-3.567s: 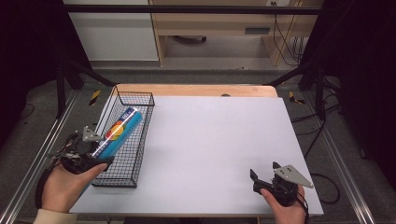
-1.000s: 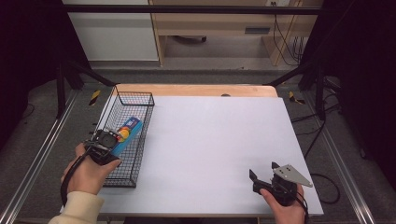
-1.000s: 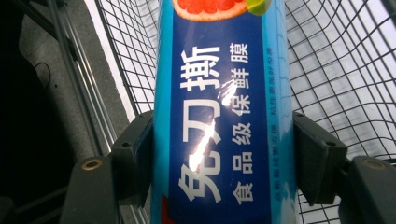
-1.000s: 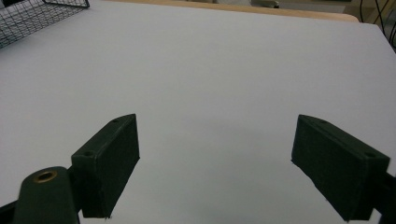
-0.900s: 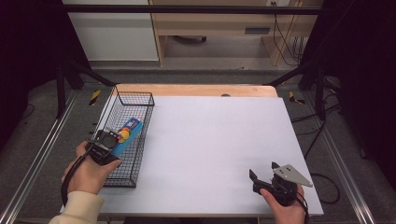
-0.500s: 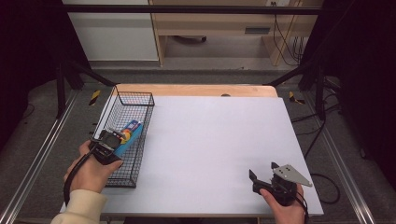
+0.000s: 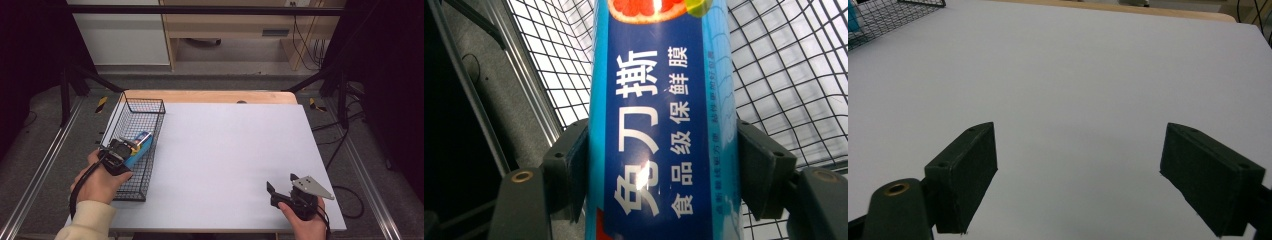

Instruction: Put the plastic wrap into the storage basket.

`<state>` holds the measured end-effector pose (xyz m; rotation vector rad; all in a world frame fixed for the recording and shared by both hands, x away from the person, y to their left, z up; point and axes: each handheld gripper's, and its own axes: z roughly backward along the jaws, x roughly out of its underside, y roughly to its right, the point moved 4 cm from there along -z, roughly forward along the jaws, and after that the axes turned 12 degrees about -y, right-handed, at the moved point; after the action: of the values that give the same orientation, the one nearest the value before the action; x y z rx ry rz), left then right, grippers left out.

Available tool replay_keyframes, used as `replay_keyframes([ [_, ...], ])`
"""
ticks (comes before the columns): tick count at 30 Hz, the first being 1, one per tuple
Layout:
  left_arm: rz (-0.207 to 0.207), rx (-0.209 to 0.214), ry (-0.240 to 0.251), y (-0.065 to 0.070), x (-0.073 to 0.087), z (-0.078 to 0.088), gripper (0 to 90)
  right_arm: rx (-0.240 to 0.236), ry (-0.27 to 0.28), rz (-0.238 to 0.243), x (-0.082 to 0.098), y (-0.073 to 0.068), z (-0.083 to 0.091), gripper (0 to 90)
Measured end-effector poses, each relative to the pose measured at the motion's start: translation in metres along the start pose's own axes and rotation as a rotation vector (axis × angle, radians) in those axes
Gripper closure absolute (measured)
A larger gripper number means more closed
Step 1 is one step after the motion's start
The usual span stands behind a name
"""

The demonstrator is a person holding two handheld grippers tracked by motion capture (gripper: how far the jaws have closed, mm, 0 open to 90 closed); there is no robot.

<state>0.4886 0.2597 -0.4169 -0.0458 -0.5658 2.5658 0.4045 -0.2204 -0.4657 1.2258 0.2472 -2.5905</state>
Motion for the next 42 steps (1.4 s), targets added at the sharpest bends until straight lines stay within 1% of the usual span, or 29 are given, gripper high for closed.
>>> replay_keyframes([
  [6, 0.000, -0.004, -0.010, 0.001, -0.002, -0.001, 32.0, 0.000, 0.000, 0.000, 0.000, 0.000, 0.000, 15.3],
  [10, -0.010, -0.007, -0.026, 0.002, -0.004, -0.002, 31.9, -0.002, 0.000, 0.001, 0.000, 0.000, 0.000, 15.2],
  [18, -0.010, -0.009, -0.025, 0.002, -0.004, -0.002, 31.7, -0.003, 0.000, 0.002, 0.000, 0.000, 0.000, 15.2],
  [21, -0.010, -0.012, -0.013, 0.002, -0.004, -0.001, 30.8, -0.005, 0.000, 0.003, 0.000, 0.000, 0.000, 15.2],
  [23, 0.002, -0.011, 0.008, 0.001, -0.004, 0.001, 28.4, -0.004, -0.001, 0.002, 0.000, 0.000, 0.000, 15.2],
  [24, 0.004, -0.016, 0.012, 0.000, -0.004, 0.001, 26.6, -0.004, -0.001, -0.001, 0.000, 0.000, 0.000, 15.2],
  [25, 0.016, -0.012, 0.009, -0.001, -0.004, 0.002, 24.1, -0.004, 0.001, 0.000, 0.000, 0.000, 0.001, 15.2],
  [26, 0.022, -0.013, 0.017, -0.001, -0.003, 0.002, 21.9, -0.005, 0.001, 0.001, 0.000, 0.001, 0.001, 15.2],
  [27, 0.022, -0.013, 0.025, -0.002, -0.002, 0.003, 21.6, -0.005, 0.001, 0.001, 0.000, 0.001, 0.001, 15.2],
  [29, 0.028, -0.018, 0.057, -0.001, -0.001, 0.006, 19.6, -0.004, 0.003, 0.000, 0.000, 0.001, 0.001, 15.2],
  [30, 0.035, -0.020, 0.072, -0.001, -0.001, 0.008, 16.9, -0.005, 0.001, -0.002, 0.000, 0.001, 0.001, 15.1],
  [33, 0.051, -0.030, 0.107, 0.000, 0.001, 0.012, 12.2, -0.003, 0.000, -0.001, 0.000, 0.001, 0.000, 14.5],
  [36, 0.069, -0.043, 0.165, 0.000, 0.005, 0.020, 7.4, -0.002, 0.004, -0.004, 0.000, 0.001, 0.001, 14.3],
  [37, 0.077, -0.041, 0.201, 0.000, 0.007, 0.024, 6.1, -0.001, 0.006, -0.003, 0.000, 0.001, 0.001, 14.3],
  [38, 0.077, -0.035, 0.237, 0.001, 0.009, 0.028, 5.2, -0.001, 0.007, -0.003, -0.001, 0.002, 0.001, 14.1],
  [39, 0.075, -0.019, 0.272, 0.003, 0.011, 0.032, 5.0, -0.003, 0.007, -0.004, -0.001, 0.002, 0.001, 13.9],
  [40, 0.074, -0.003, 0.318, 0.005, 0.012, 0.036, 5.0, -0.003, 0.007, -0.002, -0.001, 0.002, 0.001, 13.8],
  [42, 0.071, 0.042, 0.406, 0.012, 0.014, 0.044, 5.0, -0.004, 0.008, -0.001, -0.001, 0.002, 0.001, 12.9],
])
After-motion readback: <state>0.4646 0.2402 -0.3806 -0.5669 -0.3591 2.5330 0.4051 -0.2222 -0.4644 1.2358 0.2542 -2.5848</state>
